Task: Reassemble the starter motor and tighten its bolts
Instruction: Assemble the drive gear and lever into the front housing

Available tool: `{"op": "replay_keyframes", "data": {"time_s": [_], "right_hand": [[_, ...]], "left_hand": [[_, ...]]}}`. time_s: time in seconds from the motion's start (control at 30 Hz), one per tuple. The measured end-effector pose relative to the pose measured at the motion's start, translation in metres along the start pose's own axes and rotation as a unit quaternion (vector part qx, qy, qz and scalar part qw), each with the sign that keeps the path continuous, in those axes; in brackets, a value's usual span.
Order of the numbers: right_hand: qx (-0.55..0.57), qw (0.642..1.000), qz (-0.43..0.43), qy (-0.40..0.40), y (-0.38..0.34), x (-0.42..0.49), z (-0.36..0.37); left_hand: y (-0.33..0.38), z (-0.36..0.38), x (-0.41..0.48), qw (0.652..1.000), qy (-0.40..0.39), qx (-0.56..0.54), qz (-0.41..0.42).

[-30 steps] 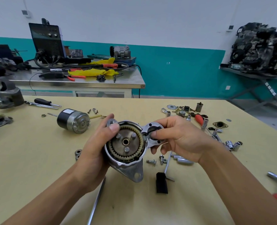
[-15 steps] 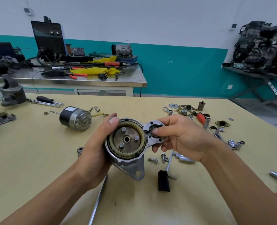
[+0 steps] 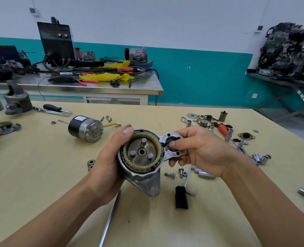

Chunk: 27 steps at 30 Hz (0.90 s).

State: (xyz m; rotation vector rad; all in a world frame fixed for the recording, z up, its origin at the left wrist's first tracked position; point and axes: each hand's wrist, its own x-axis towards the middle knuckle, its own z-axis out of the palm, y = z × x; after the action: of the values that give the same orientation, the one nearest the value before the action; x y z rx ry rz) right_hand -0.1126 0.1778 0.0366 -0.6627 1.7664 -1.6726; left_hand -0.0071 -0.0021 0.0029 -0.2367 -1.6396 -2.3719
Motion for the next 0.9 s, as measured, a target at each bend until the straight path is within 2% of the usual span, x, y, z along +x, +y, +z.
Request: {"op": "replay_keyframes", "data": {"time_s": [0.1, 0.2, 0.33, 0.4, 0.53, 0.63, 0.9], "right_hand": [[-0.010, 1.000, 0.012, 0.024, 0.002, 0.002, 0.003], [0.009, 0.999, 0.036, 0.037, 0.002, 0.003, 0.005], [0.126, 0.987, 0.093, 0.035, -0.002, 0.000, 0.000], [0.182, 0.976, 0.113, 0.035, -0.002, 0.000, -0.003], [0.229, 0.962, 0.142, 0.048, 0.003, 0.003, 0.002], [0.259, 0.952, 0.155, 0.051, 0.005, 0.004, 0.008], [0.384, 0.908, 0.146, 0.078, 0.012, 0.009, 0.011]], "left_hand": [[-0.001, 0.001, 0.000, 1.000, -0.001, 0.014, -0.008], [0.003, 0.000, 0.000, 0.996, -0.001, 0.047, -0.076], [0.018, -0.004, -0.001, 0.984, -0.055, 0.054, -0.163], [0.024, -0.002, -0.004, 0.981, -0.072, 0.064, -0.166], [0.031, 0.001, -0.007, 0.979, -0.033, 0.108, -0.172], [0.036, 0.002, -0.010, 0.978, -0.036, 0.144, -0.149], [0.035, 0.012, -0.013, 0.987, 0.002, 0.108, -0.122]]}}
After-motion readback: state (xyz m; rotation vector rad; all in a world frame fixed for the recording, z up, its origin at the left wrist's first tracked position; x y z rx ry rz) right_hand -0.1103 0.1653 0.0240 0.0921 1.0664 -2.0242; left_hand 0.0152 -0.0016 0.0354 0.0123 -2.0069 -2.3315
